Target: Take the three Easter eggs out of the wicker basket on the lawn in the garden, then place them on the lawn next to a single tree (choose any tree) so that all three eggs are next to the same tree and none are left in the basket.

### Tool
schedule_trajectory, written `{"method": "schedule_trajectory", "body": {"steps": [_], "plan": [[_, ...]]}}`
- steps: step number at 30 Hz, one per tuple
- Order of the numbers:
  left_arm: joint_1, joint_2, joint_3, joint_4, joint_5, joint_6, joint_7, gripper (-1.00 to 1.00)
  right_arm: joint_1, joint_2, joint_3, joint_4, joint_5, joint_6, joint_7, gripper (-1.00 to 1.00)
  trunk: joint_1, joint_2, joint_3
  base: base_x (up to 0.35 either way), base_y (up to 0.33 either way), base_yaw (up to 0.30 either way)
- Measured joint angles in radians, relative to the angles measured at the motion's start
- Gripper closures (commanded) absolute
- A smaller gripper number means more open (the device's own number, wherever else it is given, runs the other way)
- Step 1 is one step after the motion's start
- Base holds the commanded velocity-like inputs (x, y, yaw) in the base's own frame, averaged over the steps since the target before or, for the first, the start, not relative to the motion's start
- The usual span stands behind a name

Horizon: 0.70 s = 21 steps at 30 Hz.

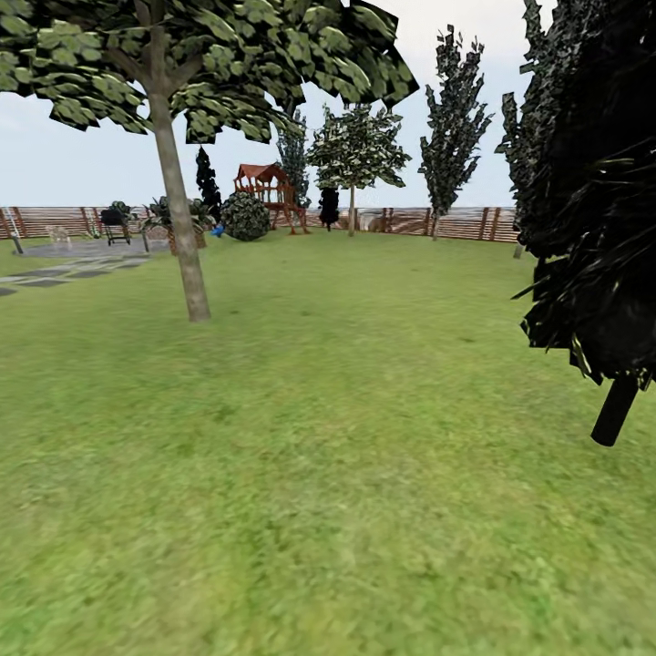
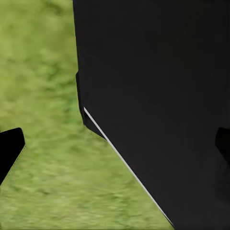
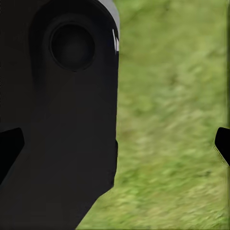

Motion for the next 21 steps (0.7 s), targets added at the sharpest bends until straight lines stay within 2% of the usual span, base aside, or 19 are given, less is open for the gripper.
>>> {"method": "schedule_trajectory", "body": {"steps": [21], "plan": [[0.0, 0.0, 0.0, 0.0, 0.0, 0.0, 0.0, -1.0, 0.0, -0.001, 0.0, 0.0, 0.0, 0.0, 0.0, -1.0, 0.0, 0.0, 0.0, 0.336, 0.0, 0.0]]}}
